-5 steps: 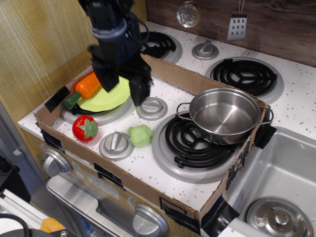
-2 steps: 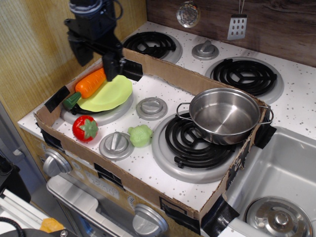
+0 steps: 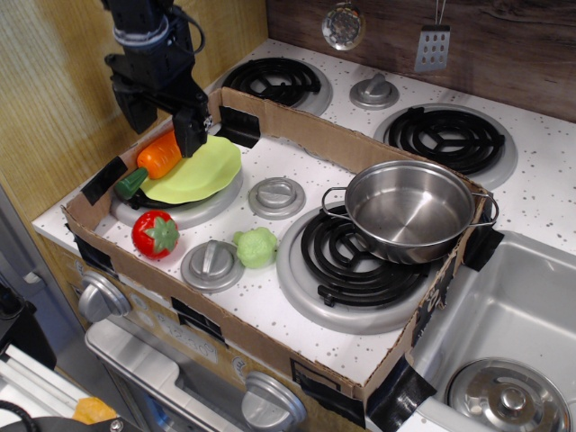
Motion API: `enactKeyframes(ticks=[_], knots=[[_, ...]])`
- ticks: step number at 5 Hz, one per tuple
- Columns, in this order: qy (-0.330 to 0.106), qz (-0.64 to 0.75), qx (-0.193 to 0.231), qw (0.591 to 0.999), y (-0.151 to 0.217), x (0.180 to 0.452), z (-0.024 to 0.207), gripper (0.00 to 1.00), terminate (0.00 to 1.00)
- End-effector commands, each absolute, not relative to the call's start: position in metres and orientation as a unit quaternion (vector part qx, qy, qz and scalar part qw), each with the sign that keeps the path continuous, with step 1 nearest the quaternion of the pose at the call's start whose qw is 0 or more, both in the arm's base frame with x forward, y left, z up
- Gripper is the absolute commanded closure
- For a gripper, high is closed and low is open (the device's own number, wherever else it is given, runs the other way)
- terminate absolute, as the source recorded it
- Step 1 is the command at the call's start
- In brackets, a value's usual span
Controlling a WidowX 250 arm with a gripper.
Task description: Take carrot off plate
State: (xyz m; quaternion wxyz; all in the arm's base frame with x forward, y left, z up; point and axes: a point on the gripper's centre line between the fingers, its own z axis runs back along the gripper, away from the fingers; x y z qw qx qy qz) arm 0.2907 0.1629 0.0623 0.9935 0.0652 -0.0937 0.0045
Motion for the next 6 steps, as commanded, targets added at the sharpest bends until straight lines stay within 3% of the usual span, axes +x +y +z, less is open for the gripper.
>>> enactKeyframes(ticks=[1, 6], knots=[[-0.114, 0.000, 0.059, 0.992, 0.168, 0.293, 0.061, 0.00, 0.00], [-0.145, -0.014, 0.052, 0.988, 0.180, 0.290, 0.038, 0.00, 0.00]])
